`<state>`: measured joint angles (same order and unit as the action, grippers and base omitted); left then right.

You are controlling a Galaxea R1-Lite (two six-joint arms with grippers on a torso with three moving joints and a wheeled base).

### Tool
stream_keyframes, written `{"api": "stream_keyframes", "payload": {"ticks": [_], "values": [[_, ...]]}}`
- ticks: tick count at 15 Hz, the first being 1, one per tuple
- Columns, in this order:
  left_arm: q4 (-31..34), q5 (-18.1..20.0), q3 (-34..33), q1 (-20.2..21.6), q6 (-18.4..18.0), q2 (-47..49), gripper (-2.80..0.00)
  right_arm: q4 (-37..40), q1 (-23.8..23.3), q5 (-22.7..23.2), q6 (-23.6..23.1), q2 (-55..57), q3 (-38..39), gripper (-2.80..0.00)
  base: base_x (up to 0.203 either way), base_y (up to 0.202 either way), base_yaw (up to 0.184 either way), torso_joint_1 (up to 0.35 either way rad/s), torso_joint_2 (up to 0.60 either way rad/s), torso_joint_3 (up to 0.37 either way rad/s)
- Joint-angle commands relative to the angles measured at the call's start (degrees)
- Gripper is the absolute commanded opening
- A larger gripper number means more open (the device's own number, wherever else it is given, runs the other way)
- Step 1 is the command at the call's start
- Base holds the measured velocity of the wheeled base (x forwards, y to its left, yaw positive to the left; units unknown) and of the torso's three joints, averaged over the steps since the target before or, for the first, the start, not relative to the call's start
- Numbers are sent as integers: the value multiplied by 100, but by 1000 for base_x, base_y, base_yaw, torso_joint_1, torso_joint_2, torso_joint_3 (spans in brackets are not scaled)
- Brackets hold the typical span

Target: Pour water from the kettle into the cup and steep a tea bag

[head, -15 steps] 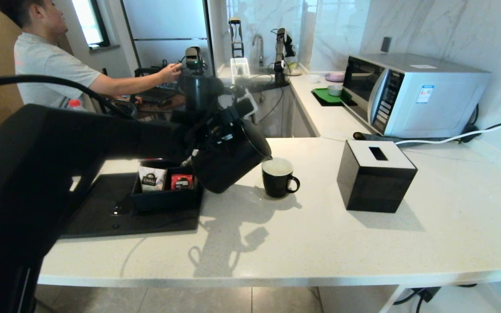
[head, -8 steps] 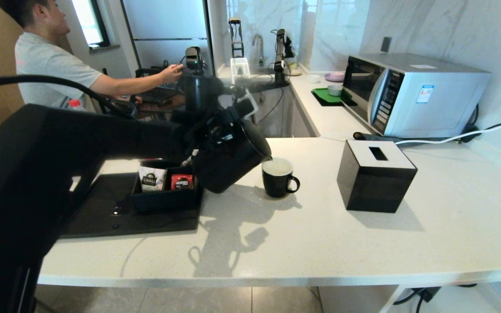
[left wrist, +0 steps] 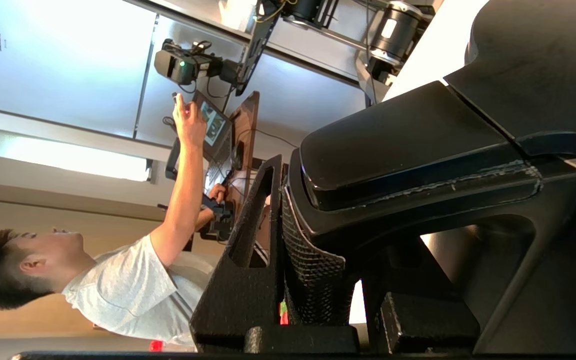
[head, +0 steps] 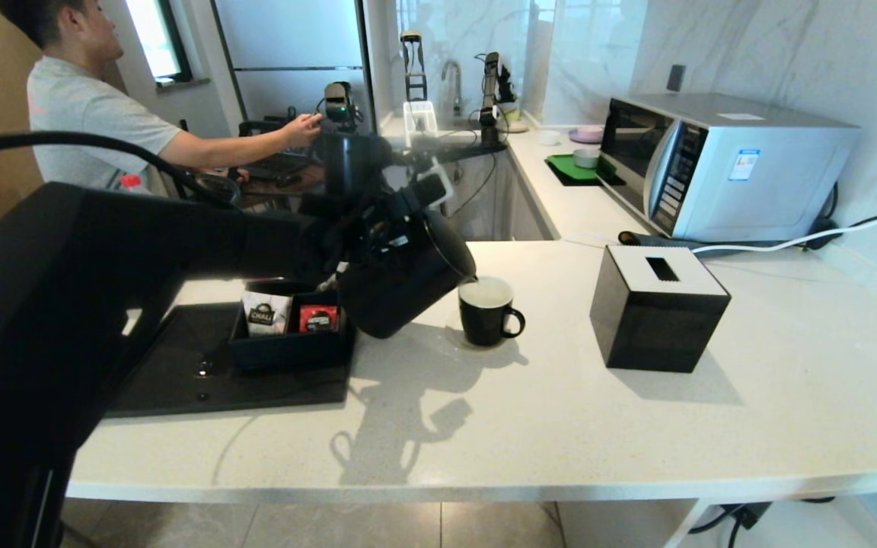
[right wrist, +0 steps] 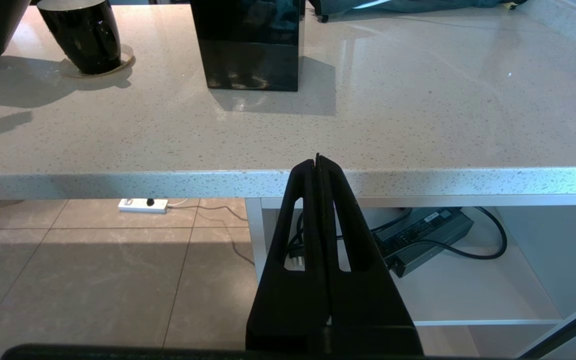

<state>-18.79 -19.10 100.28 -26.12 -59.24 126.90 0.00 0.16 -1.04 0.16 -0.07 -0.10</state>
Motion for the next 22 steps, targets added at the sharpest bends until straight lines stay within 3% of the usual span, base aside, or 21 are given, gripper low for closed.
{"api": "stream_keyframes", "payload": {"ticks": [1, 22], "values": [[-11, -15, 0, -5, -44, 10, -280, 0, 2, -2, 2, 7, 1, -280, 0, 0, 0, 0, 0, 0], [-37, 108, -35, 11, -176, -25, -280, 0, 2, -2, 2, 7, 1, -280, 0, 0, 0, 0, 0, 0]]}}
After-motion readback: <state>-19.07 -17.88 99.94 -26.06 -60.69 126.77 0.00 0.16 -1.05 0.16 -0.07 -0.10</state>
